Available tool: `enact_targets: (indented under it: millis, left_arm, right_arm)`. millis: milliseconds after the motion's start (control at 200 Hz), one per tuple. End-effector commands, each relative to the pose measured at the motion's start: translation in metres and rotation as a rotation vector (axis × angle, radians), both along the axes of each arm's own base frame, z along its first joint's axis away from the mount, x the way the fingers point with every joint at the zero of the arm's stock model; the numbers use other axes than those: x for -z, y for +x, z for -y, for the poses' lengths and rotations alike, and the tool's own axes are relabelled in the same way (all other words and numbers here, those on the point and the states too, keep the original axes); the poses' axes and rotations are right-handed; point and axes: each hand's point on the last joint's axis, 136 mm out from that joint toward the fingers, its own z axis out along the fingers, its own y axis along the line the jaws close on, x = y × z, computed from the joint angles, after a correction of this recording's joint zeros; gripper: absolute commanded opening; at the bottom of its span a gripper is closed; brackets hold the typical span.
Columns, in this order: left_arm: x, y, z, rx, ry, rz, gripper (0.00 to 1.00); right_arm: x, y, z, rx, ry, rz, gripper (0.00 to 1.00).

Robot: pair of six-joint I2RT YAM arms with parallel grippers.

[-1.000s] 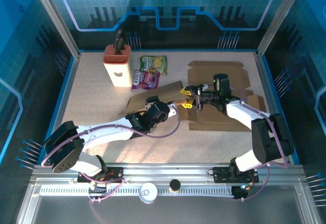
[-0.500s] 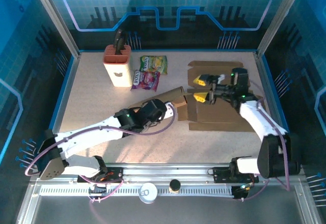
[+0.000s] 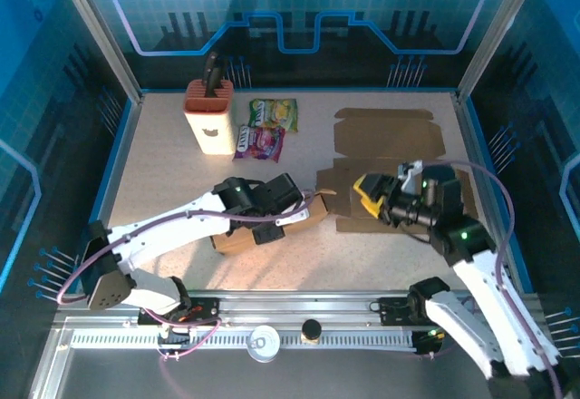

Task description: Fold the paper box

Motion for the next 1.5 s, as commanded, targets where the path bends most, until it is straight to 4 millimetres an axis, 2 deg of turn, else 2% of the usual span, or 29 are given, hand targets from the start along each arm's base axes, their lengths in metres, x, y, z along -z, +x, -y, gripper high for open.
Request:
enact_targets:
  millis: [0, 120, 275, 375, 490, 705, 840, 985, 1100, 1205, 1285, 1421, 1496]
  left_arm:
    - [-0.001, -0.004, 0.003, -0.009, -0.029, -0.107, 0.48]
    - [0.008, 0.003, 0.008, 0.013, -0.017, -0.126, 0.49]
    - [0.010, 0.011, 0.009, 0.024, -0.031, -0.127, 0.56]
    - [0.007, 0.017, 0.007, 0.014, -0.048, -0.114, 0.62]
    - [0.007, 0.018, 0.006, 0.017, -0.068, -0.113, 0.62]
    - [0.007, 0.025, 0.003, 0.024, -0.077, -0.079, 0.60]
    - [0.002, 0.032, 0.001, 0.019, -0.079, -0.036, 0.61]
    - [-0.004, 0.035, 0.001, 0.026, -0.093, 0.001, 0.62]
    - [-0.006, 0.039, -0.002, 0.024, -0.095, 0.025, 0.60]
    - [-0.005, 0.039, -0.002, 0.025, -0.107, 0.021, 0.48]
    - [-0.004, 0.038, -0.002, 0.028, -0.110, 0.018, 0.39]
    - [-0.005, 0.034, -0.002, 0.040, -0.133, 0.009, 0.37]
    - [-0.007, 0.029, -0.002, 0.056, -0.147, -0.001, 0.36]
  right_arm:
    - [0.043, -0.004, 0.012, 0.173, -0.123, -0.071, 0.57]
    - [0.054, -0.008, -0.020, 0.130, -0.141, -0.053, 0.59]
    - [0.048, 0.002, -0.059, 0.070, -0.135, -0.041, 0.63]
    - [0.046, 0.010, -0.070, 0.077, -0.125, -0.040, 0.66]
    - [0.048, 0.022, -0.077, 0.098, -0.111, -0.041, 0.66]
    - [0.051, 0.034, -0.103, 0.063, -0.086, -0.067, 0.66]
    - [0.077, 0.036, -0.106, 0.071, -0.134, -0.150, 0.62]
    - [0.105, 0.034, -0.092, 0.111, -0.218, -0.226, 0.49]
    - [0.110, 0.033, -0.088, 0.123, -0.240, -0.236, 0.45]
    - [0.102, 0.035, -0.089, 0.113, -0.233, -0.214, 0.45]
    - [0.084, 0.039, -0.089, 0.085, -0.238, -0.148, 0.46]
    - [0.036, 0.049, -0.079, -0.034, -0.269, 0.085, 0.47]
    - [0.011, 0.054, -0.063, -0.127, -0.347, 0.258, 0.46]
